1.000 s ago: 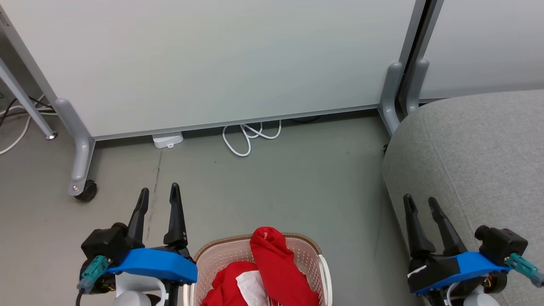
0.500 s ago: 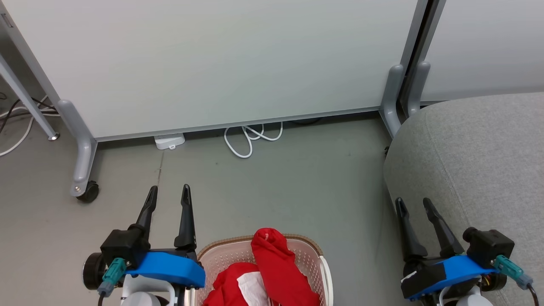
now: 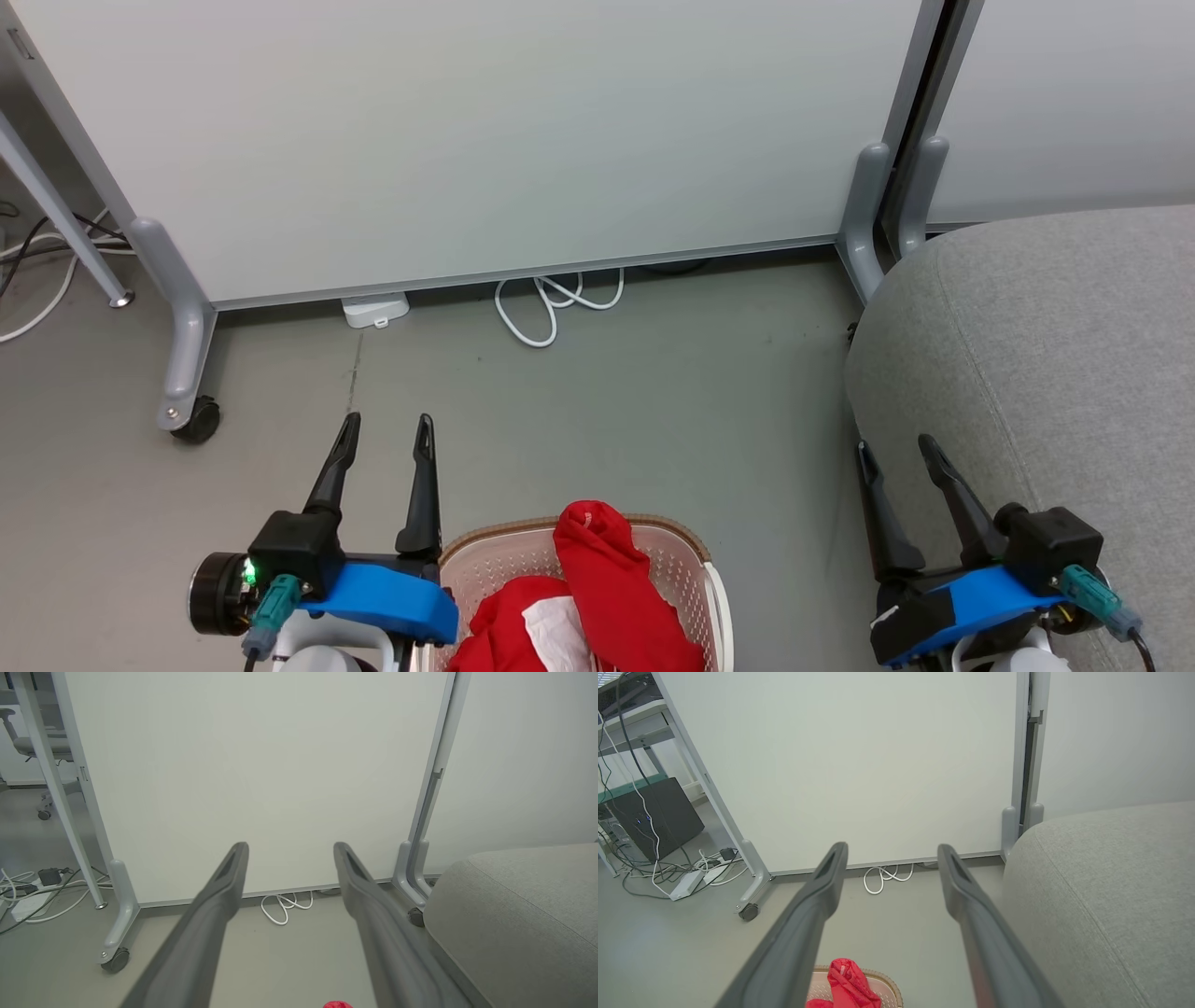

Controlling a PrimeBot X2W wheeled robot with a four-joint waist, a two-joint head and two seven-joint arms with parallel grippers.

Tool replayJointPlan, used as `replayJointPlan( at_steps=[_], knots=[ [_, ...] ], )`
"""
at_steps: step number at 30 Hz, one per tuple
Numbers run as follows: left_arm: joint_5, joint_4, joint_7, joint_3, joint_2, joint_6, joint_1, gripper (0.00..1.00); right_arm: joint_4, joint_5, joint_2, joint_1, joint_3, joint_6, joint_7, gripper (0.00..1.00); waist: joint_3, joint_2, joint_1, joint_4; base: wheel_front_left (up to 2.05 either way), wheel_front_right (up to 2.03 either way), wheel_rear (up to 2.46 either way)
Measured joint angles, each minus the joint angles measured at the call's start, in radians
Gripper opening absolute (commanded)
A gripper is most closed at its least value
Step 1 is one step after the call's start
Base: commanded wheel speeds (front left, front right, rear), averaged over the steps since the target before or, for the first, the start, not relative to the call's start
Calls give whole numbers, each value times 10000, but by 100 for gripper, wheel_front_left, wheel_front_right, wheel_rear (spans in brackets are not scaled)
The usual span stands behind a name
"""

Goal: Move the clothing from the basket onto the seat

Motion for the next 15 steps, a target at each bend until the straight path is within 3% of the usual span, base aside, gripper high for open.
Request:
replayJointPlan(
  at_steps=[15],
  knots=[
    [932,288,-276,-142,-2,-92,-39,100,159,-1078,-10,-27,100,2,-267,100,45,0,0,28,0,0,0]
  ],
)
